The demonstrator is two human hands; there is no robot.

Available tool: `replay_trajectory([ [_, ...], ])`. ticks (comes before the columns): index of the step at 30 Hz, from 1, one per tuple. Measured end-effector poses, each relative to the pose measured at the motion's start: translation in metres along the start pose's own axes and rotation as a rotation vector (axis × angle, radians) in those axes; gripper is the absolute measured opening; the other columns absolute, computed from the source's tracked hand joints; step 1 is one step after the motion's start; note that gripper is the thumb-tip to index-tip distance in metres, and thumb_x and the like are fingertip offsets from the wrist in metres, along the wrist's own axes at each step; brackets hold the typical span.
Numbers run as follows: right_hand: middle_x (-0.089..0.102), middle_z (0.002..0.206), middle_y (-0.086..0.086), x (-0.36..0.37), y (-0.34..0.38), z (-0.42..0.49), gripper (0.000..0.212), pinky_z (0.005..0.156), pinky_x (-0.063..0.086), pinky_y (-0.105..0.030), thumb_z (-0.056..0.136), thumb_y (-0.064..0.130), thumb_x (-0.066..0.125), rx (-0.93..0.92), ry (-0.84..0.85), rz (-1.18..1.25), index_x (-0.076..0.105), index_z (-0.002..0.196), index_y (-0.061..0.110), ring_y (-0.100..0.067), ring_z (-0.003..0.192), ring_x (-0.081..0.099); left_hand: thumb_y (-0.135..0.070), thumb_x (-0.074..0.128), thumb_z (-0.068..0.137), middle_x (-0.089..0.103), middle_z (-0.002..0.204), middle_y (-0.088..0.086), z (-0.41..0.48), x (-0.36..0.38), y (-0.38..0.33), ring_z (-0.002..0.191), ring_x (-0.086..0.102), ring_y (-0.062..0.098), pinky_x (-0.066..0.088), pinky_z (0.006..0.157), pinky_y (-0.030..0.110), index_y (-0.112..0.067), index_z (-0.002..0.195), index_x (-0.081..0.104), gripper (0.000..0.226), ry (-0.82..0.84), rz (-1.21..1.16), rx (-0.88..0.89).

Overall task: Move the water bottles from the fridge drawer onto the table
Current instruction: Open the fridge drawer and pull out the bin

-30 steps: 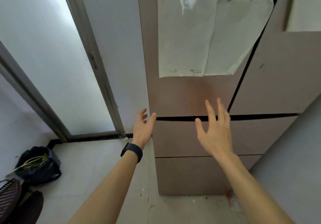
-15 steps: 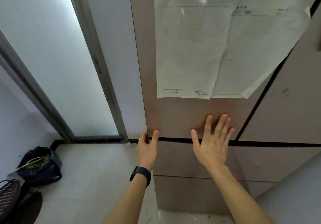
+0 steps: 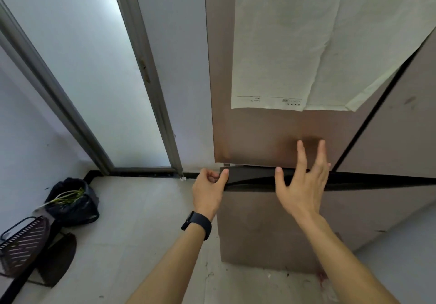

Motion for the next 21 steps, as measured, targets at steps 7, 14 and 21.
replay_trajectory([
  [7,0.055,0.136,-0.002,0.009,-0.023,-0.027,0.054,0.111,0.03,-0.049,0.09,0.053,0.039,0.09,0.159,-0.066,0.062,0.126,0.021,-0.024,0.133,0.041,-0.03,0.064,0.091,0.056,0.134,0.002,-0.038,-0.002,-0.08,0.123,0.05,0.022,0.046,0.099,0.038,-0.02,0.122,0.061,0.032,-0.046,0.6,0.861],
  [14,0.04,0.152,0.012,0.001,-0.03,-0.04,0.052,0.118,0.015,-0.045,0.098,0.062,0.025,0.09,0.464,-0.251,0.047,0.14,0.041,-0.013,0.148,0.019,-0.034,0.049,0.095,0.018,0.166,0.005,-0.067,0.082,-0.14,0.154,0.014,0.025,0.009,0.123,0.054,-0.02,0.155,0.034,0.063,0.222,0.976,1.465],
  [21,0.035,0.149,0.024,-0.046,-0.041,-0.082,0.042,0.119,0.014,-0.052,0.096,0.06,0.031,0.177,0.503,-0.106,0.051,0.13,0.046,-0.001,0.147,0.012,-0.037,0.049,0.096,0.007,0.168,0.004,-0.081,0.149,-0.154,0.155,-0.002,0.022,-0.013,0.119,0.057,-0.02,0.159,0.025,0.069,0.303,1.072,1.464],
])
Point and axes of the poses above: each hand's wrist, its own z-axis towards the middle knuckle, its own x-axis out of the palm, y = z × x, the point moved 8 cm from there along z, towards the middle knuckle
